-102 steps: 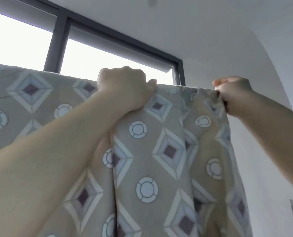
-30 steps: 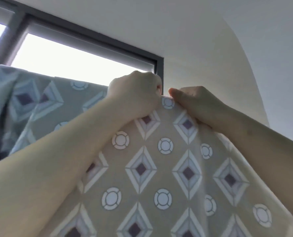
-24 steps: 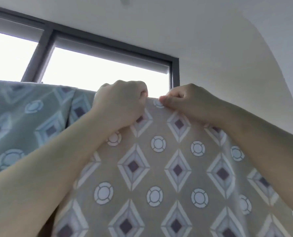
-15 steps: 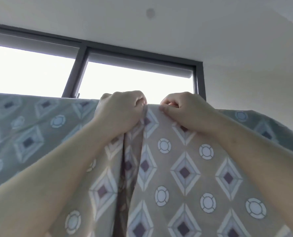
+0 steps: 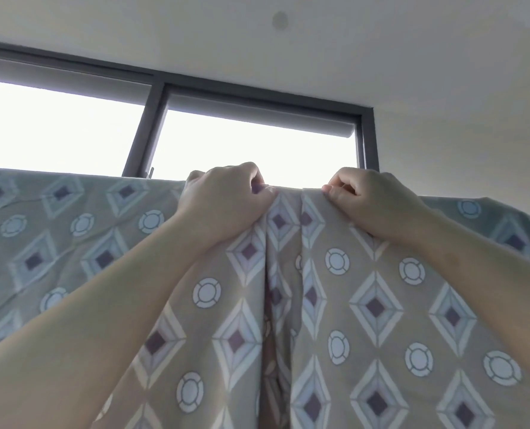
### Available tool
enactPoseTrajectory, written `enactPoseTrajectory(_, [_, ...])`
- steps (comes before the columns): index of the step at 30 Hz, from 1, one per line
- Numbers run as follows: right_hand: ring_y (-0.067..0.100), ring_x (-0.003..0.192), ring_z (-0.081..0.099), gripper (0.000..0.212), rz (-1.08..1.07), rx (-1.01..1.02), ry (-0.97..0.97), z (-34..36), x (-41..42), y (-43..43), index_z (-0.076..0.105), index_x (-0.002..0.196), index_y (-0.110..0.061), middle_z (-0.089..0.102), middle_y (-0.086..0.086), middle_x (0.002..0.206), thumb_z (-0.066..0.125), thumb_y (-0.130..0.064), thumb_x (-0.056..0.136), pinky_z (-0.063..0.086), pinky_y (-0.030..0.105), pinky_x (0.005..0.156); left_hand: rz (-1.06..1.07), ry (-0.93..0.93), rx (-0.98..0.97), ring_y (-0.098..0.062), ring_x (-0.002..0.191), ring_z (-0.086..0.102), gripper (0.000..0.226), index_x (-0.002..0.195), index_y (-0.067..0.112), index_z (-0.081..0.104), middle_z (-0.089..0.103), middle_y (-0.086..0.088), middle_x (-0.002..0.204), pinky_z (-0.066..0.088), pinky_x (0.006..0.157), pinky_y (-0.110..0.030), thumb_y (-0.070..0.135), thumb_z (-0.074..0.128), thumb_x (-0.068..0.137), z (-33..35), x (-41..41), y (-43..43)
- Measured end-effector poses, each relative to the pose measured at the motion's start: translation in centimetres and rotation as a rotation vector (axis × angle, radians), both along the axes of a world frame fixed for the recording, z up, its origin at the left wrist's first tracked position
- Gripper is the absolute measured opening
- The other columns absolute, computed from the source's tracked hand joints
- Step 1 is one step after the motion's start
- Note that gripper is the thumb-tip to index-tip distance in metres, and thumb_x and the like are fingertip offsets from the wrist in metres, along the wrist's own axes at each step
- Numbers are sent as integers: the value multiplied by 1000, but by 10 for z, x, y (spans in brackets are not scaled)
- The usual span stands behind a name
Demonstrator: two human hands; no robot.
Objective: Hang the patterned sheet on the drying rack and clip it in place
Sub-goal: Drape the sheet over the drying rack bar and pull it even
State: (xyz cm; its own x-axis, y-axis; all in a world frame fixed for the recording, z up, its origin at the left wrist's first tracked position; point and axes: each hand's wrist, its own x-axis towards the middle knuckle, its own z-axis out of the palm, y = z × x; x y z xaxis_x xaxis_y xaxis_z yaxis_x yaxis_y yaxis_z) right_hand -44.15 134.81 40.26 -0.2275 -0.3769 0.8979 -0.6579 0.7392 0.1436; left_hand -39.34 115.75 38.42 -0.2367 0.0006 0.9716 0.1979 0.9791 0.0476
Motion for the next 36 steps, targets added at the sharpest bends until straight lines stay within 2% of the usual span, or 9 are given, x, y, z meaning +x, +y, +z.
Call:
enactPoseTrajectory(2, [15,86,57,23,-4,-1,4,-3,1,0,58,96,-20,61,-9,87,38,-32,99,44,39,88,13,23,7,-15,78,52,17,93,21,57,59,8,79,33,80,-33,32,44,89,1,1,0])
enactPoseTrajectory(4, [14,88,54,21,1,-30,27,-5,1,1,57,93,-22,58,-13,88,37,-27,99,38,38,94,33,58,-2,-18,76,51,17,92,18,55,58,5,77,29,75,-30,27,42,88,0,0,1])
enactPoseTrajectory(8, [16,88,57,23,8,-47,48,-6,2,0,59,95,-20,61,-10,89,37,-25,99,41,33,84,73,152,-37,-22,81,52,19,96,14,54,61,0,83,28,75,-29,25,39,90,-5,-2,1])
enactPoseTrajectory(11, [18,87,59,26,6,-51,65,-8,1,2,60,99,-19,66,-4,90,35,-26,99,42,34,85,52,159,-8,-21,81,50,18,94,16,53,59,2,79,28,77,-30,26,39,89,-5,-3,1])
enactPoseTrajectory(17, [15,85,51,27,-57,-108,229,-17,-9,1,57,101,-20,58,-10,85,30,-21,100,24,27,83,66,218,28,-20,86,49,20,87,17,50,60,4,84,23,83,-32,32,37,90,-3,-15,2])
enactPoseTrajectory(20, [9,87,41,27,-75,-110,249,-23,-12,2,55,103,-22,49,-15,89,28,-28,101,19,26,84,44,228,4,-19,86,48,18,90,16,51,60,3,84,22,83,-29,30,39,91,-5,-17,2])
enactPoseTrajectory(24, [11,92,46,25,-64,-100,266,-24,-14,4,54,102,-22,48,-16,91,31,-31,101,17,23,82,41,244,-36,-18,84,48,20,91,16,52,58,4,83,23,83,-28,29,37,93,-8,-16,-1])
enactPoseTrajectory(30, [13,95,51,24,-38,-117,271,-22,-17,2,55,101,-22,60,-13,97,33,-31,100,15,21,78,4,131,34,-18,83,49,13,95,20,47,54,9,78,29,83,-32,31,44,90,-5,-6,1])
enactPoseTrajectory(36, [12,89,52,11,34,-159,266,-25,-16,0,44,96,-24,56,-12,89,36,-31,100,23,24,86,-34,101,48,-18,74,54,17,95,19,47,56,5,73,39,73,-33,29,51,82,-7,2,1])
